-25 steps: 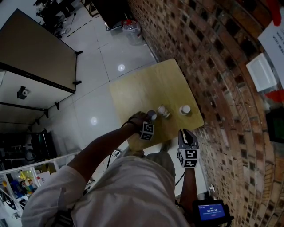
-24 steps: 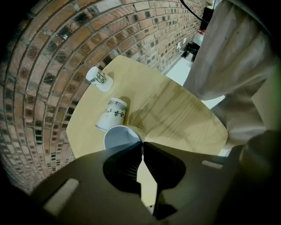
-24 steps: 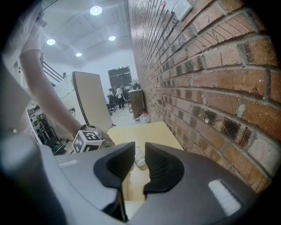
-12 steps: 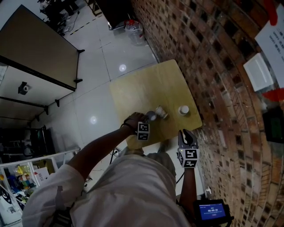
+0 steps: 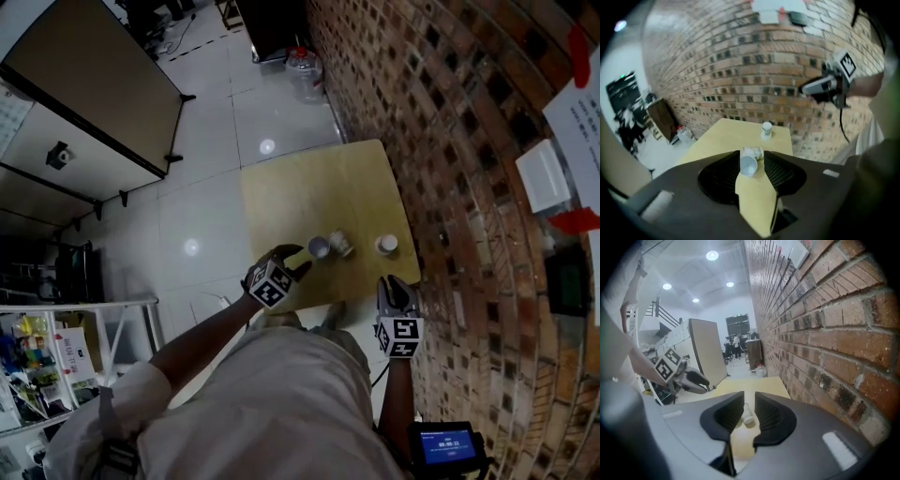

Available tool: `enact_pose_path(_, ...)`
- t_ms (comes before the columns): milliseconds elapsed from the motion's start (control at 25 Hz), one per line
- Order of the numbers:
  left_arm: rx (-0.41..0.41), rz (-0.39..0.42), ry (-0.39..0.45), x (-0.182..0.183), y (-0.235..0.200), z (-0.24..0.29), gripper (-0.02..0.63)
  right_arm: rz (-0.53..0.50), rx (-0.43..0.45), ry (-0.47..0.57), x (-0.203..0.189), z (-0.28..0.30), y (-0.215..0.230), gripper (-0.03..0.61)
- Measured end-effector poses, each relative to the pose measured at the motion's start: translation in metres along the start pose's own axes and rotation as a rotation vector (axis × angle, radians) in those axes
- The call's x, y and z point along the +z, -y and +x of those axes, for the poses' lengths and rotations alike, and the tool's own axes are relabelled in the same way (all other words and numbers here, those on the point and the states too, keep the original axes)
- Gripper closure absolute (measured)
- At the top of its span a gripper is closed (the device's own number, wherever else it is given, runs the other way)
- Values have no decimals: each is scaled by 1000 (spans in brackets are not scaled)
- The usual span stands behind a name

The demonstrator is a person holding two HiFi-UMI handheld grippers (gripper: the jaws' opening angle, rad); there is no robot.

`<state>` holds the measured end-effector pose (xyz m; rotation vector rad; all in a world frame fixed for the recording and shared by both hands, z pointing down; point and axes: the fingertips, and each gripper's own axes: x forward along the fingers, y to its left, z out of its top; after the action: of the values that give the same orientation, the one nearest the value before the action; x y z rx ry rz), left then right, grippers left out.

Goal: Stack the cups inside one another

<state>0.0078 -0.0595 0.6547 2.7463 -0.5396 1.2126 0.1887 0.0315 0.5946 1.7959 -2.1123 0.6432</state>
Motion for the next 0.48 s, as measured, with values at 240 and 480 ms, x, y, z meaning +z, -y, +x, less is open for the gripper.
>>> enact_pose_path(240, 108, -349, 191, 1, -27, -33, 442, -36, 57, 65, 37, -12, 2, 502)
enact_pose_path(480, 182, -379, 243, 4, -31, -52, 448, -87, 104, 108, 62, -22, 1, 502)
